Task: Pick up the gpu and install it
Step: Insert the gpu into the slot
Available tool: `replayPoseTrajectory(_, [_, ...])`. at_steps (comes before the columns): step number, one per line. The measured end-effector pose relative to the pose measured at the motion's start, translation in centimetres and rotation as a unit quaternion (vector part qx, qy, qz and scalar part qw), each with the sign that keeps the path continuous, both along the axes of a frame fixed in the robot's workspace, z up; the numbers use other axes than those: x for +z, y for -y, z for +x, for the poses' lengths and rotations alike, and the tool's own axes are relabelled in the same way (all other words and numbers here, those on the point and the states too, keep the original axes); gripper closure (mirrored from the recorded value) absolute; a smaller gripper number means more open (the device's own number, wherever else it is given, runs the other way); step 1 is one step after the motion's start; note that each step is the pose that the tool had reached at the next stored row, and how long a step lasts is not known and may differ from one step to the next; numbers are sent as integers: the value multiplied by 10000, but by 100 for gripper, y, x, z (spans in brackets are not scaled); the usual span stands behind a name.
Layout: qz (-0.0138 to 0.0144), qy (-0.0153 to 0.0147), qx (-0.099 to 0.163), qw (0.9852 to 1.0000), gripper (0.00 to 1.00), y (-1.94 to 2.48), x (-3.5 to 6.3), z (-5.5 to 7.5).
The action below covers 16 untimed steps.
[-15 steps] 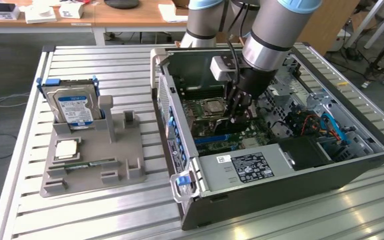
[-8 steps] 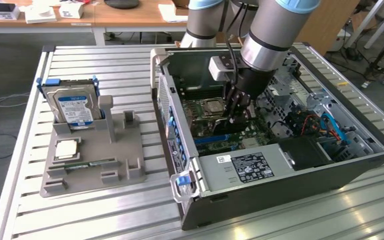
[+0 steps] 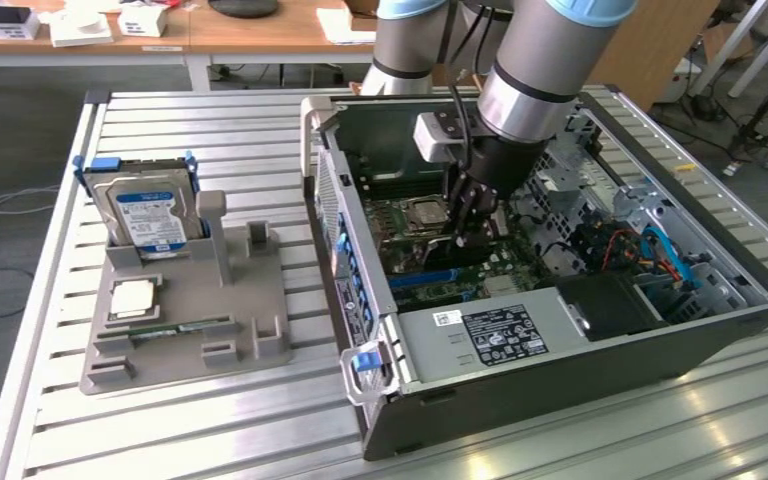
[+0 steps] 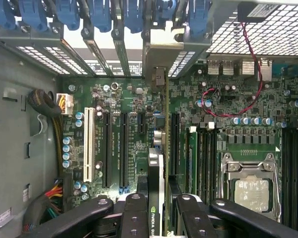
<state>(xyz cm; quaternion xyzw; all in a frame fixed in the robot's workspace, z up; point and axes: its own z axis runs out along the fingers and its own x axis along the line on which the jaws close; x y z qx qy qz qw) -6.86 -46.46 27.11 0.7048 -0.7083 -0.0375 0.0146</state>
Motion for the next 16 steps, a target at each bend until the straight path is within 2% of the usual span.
replayPoseTrajectory(16, [0,0,1,10000,73,0,0,-45])
